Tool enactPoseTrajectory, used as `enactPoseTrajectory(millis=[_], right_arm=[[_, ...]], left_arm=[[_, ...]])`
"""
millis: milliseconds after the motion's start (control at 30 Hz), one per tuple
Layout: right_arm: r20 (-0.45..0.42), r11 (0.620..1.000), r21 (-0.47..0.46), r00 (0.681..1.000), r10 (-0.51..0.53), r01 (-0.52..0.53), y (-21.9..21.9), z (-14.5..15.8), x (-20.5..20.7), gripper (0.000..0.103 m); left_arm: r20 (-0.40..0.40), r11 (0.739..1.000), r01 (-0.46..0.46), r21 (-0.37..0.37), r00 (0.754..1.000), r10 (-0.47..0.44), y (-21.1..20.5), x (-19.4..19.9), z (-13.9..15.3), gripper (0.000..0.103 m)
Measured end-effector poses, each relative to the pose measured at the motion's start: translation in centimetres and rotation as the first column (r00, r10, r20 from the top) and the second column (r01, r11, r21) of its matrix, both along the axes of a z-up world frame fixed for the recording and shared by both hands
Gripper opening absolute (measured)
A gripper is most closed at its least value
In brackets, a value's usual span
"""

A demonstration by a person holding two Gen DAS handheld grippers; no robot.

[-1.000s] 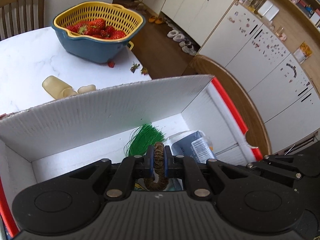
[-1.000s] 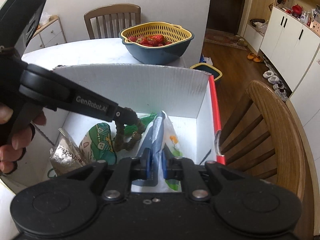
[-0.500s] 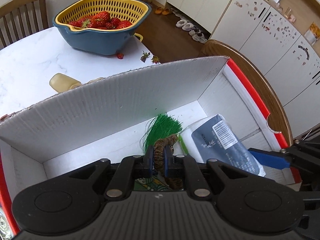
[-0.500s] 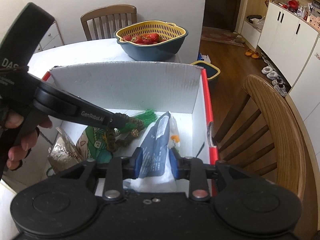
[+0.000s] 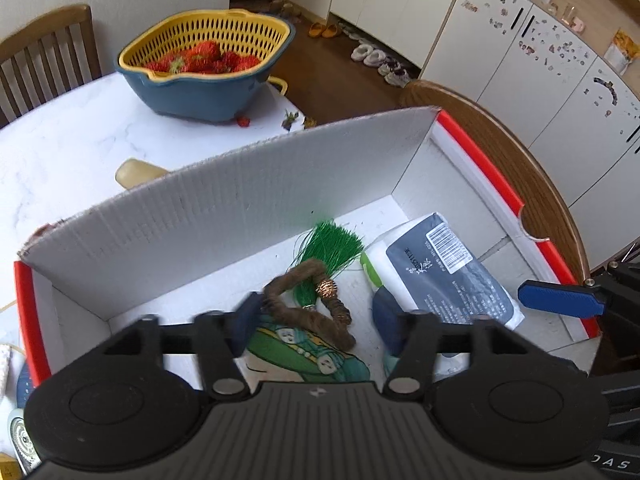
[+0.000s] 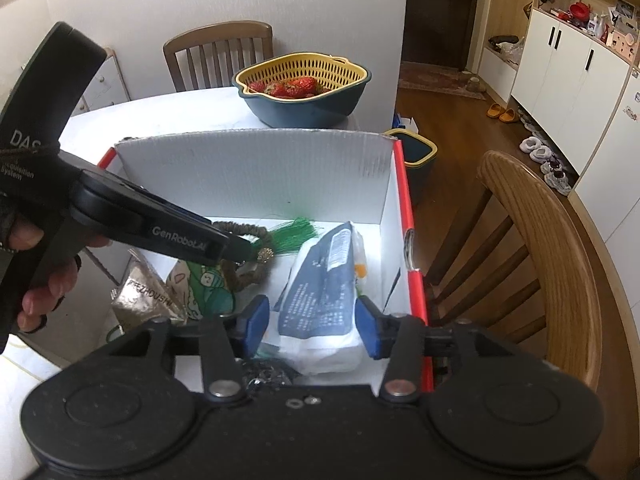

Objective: Organize objects
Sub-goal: 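Lower both items into the box and open both tools, then withdraw both tools from the box toward the items on the table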

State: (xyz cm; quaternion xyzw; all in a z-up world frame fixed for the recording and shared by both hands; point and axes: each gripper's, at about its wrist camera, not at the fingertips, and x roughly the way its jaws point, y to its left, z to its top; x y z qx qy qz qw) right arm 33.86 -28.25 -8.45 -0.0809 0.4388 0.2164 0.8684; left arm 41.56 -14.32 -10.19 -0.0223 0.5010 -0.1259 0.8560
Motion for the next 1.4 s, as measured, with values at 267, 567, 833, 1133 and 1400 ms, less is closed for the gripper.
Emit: enactPoseTrajectory(millis=[267, 567, 833, 1133, 1400], right_arm=[[0.006, 0.998, 0.061, 1.000, -0.013, 0.013, -1.6, 1.0, -1.4, 0.059], [0.035, 0.992, 0.123, 0.999, -0.018, 0.013, -2.7, 2.5, -3.0, 0.067], [0.073, 0.986, 0.168, 0.997, -0.008, -0.005, -2.3, 4.5, -4.7, 0.079], [0.109, 0.977, 0.215, 0.994, -0.028, 0.004, -0.6, 6.2, -6.6, 0.092], [0.126, 0.970, 0.242, 0.991, -0.050, 0.018, 2.1, 7.3, -8.6, 0.098]], left_arm=[[0.048, 1.000, 0.007, -0.005, 0.999, -0.007, -0.2, -1.7, 1.8, 0.065], [0.122, 1.000, 0.006, -0.023, 0.993, -0.004, 0.7, -5.3, 4.7, 0.065], [0.190, 0.998, -0.001, -0.060, 0.982, 0.012, 2.7, -9.1, 7.5, 0.074], [0.242, 0.994, -0.002, -0.110, 0.970, 0.029, 6.0, -12.5, 9.4, 0.092], [0.332, 0.990, 0.051, -0.131, 0.943, -0.005, 10.0, -15.9, 10.8, 0.103]])
